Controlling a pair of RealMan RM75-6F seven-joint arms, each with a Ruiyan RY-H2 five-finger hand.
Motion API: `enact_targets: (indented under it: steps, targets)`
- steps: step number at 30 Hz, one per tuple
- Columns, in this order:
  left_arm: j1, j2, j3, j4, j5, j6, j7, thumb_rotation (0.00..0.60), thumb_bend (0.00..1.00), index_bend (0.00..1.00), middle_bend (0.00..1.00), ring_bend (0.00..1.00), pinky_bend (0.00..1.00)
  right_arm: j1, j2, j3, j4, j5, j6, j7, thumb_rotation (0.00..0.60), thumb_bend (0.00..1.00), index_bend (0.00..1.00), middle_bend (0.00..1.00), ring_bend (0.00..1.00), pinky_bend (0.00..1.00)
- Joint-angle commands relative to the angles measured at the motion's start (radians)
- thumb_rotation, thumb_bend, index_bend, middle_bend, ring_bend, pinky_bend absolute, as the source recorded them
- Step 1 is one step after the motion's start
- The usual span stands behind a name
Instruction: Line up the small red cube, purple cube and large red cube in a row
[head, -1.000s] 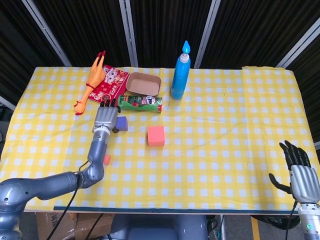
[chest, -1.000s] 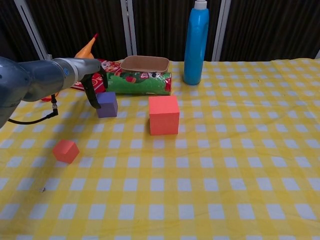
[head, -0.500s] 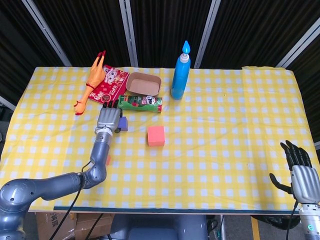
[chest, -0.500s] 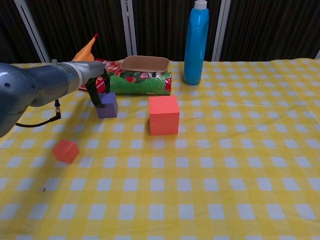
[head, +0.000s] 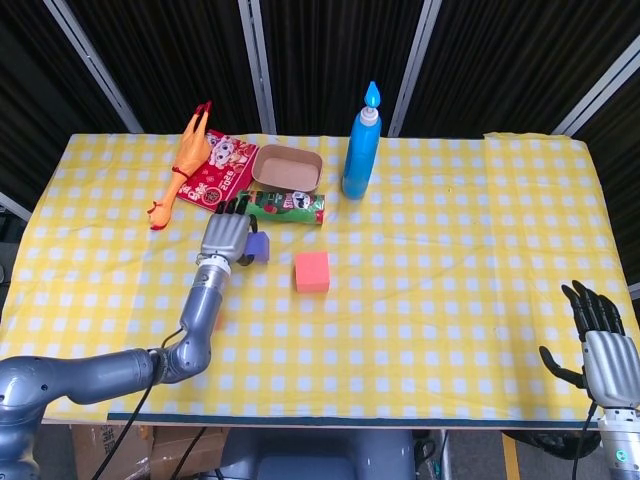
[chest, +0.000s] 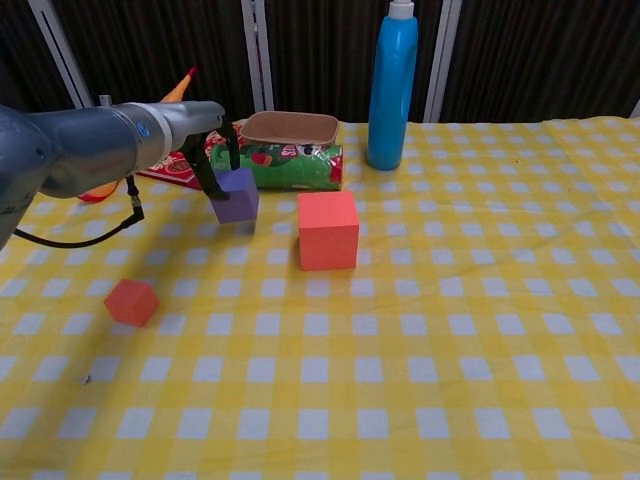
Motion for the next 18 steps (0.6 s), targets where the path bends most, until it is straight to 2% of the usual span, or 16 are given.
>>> enact_targets:
  steps: [1,18]
  targets:
    - [-0.009,-0.004,-0.001,-0.031,-0.007,0.008,0.005,0.600,0.33,0.46,0.00,0.00,0.07,0.000,0.000,0.001,0.000,0.000,0.001,0.000,0.600,0.37,0.00,0.00,0.00,0.04]
    - [-0.054,-0.082,0.017,-0.078,-0.063,0.070,0.062,0.600,0.33,0.46,0.00,0.00,0.07,-0.003,0.004,0.002,0.000,-0.004,0.008,0.013,0.600,0.37,0.00,0.00,0.00,0.04]
